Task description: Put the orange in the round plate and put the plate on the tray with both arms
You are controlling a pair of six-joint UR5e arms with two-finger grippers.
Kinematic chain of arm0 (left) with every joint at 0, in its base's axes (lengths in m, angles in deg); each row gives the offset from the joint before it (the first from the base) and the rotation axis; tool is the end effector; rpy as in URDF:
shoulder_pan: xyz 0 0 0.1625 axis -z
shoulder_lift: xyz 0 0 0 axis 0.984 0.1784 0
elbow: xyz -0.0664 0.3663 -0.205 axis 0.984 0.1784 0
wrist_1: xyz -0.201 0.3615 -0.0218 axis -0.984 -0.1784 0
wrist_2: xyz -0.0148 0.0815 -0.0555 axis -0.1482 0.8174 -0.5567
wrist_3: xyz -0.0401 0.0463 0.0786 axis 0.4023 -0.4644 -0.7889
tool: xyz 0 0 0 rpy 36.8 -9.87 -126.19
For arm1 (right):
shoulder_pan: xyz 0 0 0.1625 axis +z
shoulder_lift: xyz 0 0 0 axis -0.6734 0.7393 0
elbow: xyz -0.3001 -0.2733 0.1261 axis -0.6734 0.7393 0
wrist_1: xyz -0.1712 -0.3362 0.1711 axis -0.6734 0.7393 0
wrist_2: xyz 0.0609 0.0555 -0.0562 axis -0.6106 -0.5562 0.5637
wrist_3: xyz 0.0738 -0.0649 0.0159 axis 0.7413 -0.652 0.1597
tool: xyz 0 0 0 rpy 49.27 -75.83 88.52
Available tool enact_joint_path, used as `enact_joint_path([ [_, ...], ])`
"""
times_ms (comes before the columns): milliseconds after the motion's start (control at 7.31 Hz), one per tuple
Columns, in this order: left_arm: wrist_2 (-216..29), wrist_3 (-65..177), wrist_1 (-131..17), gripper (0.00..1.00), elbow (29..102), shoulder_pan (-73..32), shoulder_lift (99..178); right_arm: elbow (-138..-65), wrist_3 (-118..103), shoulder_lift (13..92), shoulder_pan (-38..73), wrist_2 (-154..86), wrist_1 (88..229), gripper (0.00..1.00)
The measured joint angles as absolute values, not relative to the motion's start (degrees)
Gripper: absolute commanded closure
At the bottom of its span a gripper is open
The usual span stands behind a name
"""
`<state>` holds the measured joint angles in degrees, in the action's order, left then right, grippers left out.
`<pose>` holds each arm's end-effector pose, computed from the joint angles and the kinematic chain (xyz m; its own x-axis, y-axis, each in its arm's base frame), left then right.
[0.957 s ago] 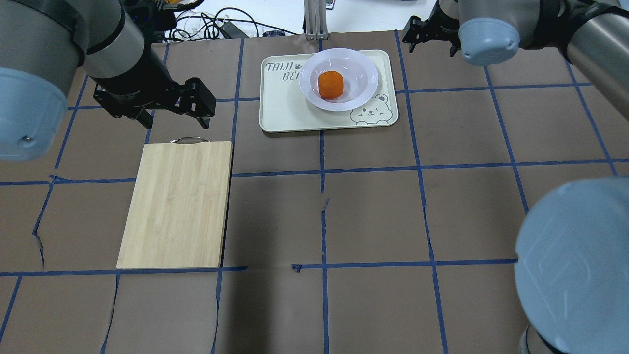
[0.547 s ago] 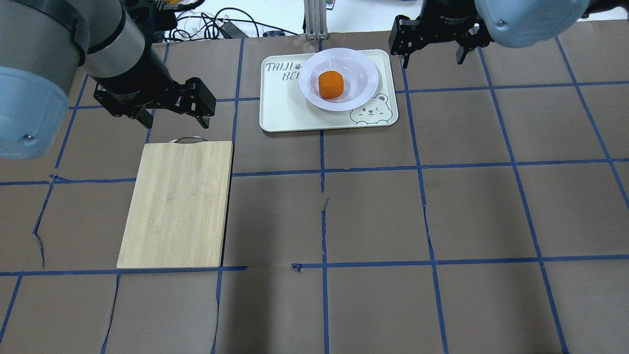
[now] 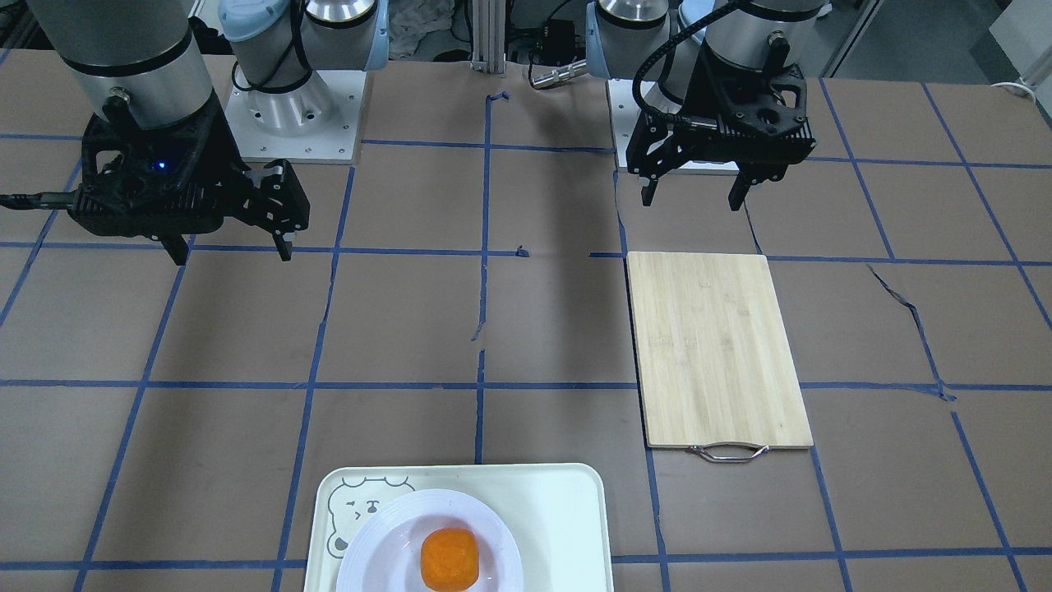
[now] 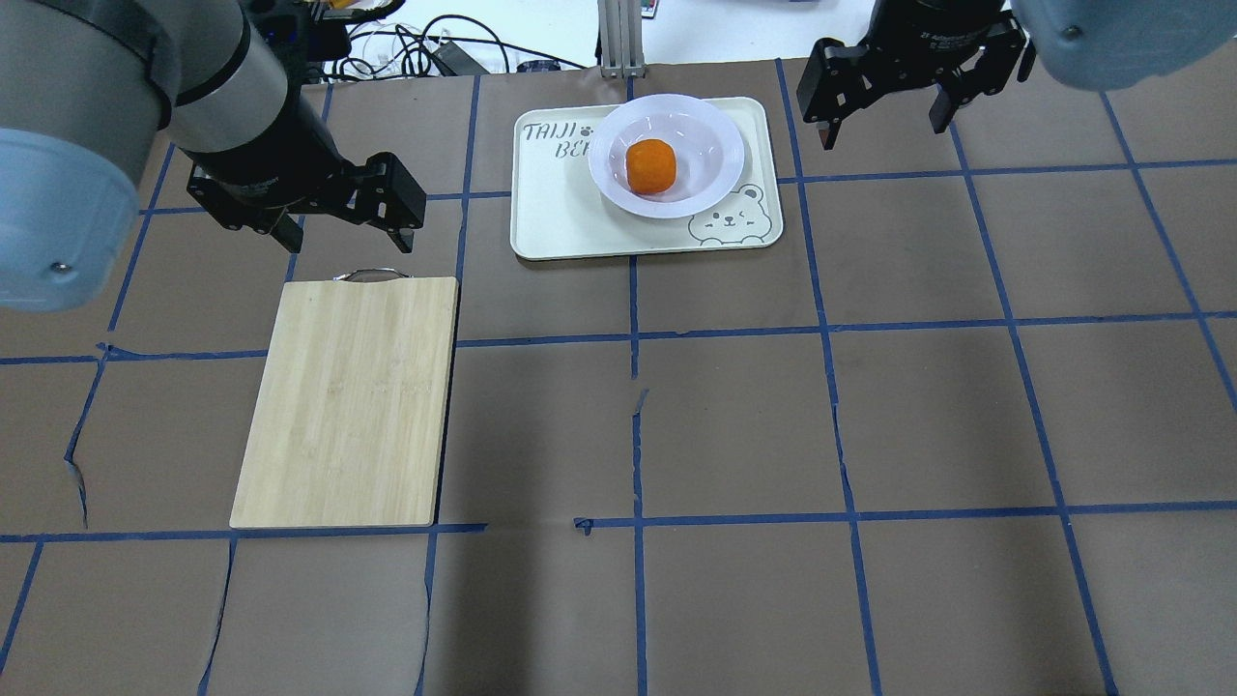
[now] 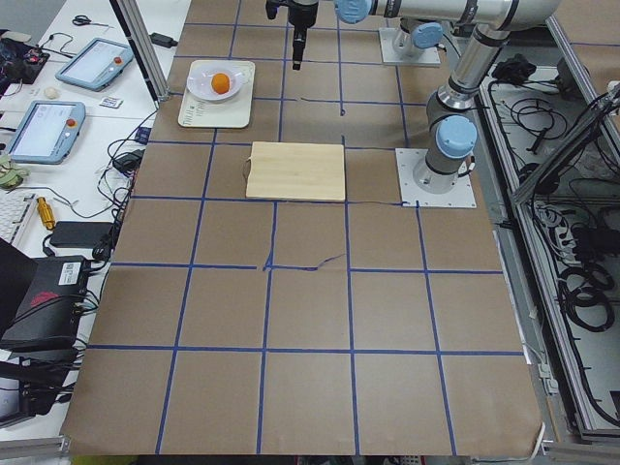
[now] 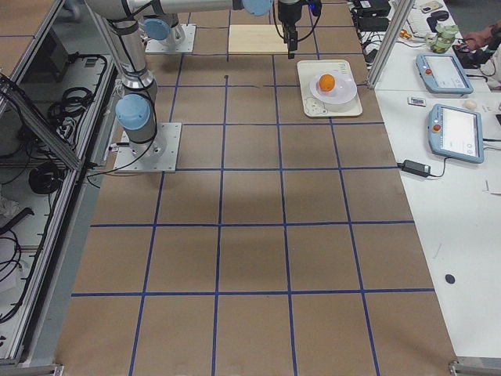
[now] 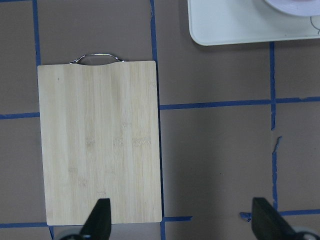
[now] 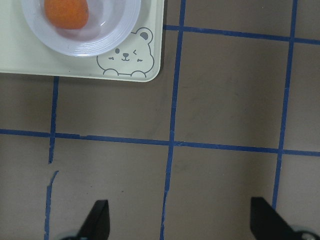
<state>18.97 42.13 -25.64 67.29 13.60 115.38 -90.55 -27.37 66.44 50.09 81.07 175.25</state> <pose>-0.1594 -0.4669 0.5006 -0.9991 0.0412 -0.0112 0.0421 0.9944 -0.0965 0.1523 -0.5415 0.5074 -0.9943 -0.0970 0.0441 -0.1008 0.9906 -0.0925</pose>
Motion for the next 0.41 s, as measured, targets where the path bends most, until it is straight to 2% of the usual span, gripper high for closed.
enact_joint_path([
  [410,18.96,42.6,-26.0,0.0,66.93,13.66,116.77,-90.82,-27.41,66.85,50.0,80.84,175.27,0.0],
])
